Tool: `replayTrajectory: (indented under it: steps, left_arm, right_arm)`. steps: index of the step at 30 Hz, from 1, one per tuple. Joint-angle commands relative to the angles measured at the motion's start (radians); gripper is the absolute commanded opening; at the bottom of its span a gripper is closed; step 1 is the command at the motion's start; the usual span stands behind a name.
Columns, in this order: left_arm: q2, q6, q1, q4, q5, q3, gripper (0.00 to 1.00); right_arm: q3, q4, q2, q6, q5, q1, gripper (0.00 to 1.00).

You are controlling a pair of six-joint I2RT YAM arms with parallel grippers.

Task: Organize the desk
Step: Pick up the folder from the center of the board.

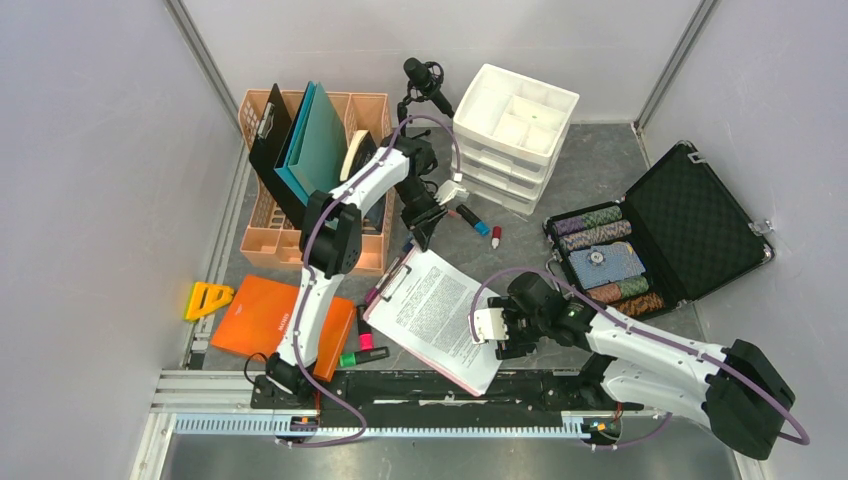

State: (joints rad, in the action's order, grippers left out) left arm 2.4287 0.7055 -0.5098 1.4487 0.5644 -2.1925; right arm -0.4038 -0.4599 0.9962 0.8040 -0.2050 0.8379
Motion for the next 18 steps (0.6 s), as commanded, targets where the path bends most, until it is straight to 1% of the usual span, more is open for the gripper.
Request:
replayTrajectory:
  steps: [1,4,8,10,12,14,17,18]
  left_arm:
    - [0.023,0.021,-0.038,0.175,0.184,-0.035,0.35]
    - [0.027,0.028,-0.038,0.196,0.182,-0.046,0.35]
    - [0.015,0.038,-0.038,0.197,0.154,-0.023,0.35]
    - [0.008,0.040,-0.036,0.188,0.135,-0.015,0.37]
    - [-0.001,0.009,-0.035,0.149,0.097,-0.009,0.43]
    - [-0.036,-0.036,-0.030,0.083,0.045,0.020,0.52]
    - [-0.131,-0.124,-0.023,-0.040,-0.018,0.114,0.64]
    - [-0.174,-0.144,-0.021,-0.071,-0.038,0.160,0.66]
  right_arm:
    - [0.094,0.050,0.080,0.055,0.199,-0.008,0.80]
    - [0.093,0.050,0.081,0.053,0.199,-0.008,0.79]
    - [0.095,0.051,0.079,0.052,0.199,-0.008,0.79]
    - [0.094,0.051,0.079,0.052,0.199,-0.008,0.79]
    - [0.093,0.051,0.078,0.050,0.199,-0.008,0.79]
    - [0.095,0.048,0.071,0.050,0.199,-0.008,0.79]
    - [0.095,0.041,0.052,0.053,0.227,-0.009,0.80]
    - [0.094,0.037,0.043,0.054,0.233,-0.011,0.80]
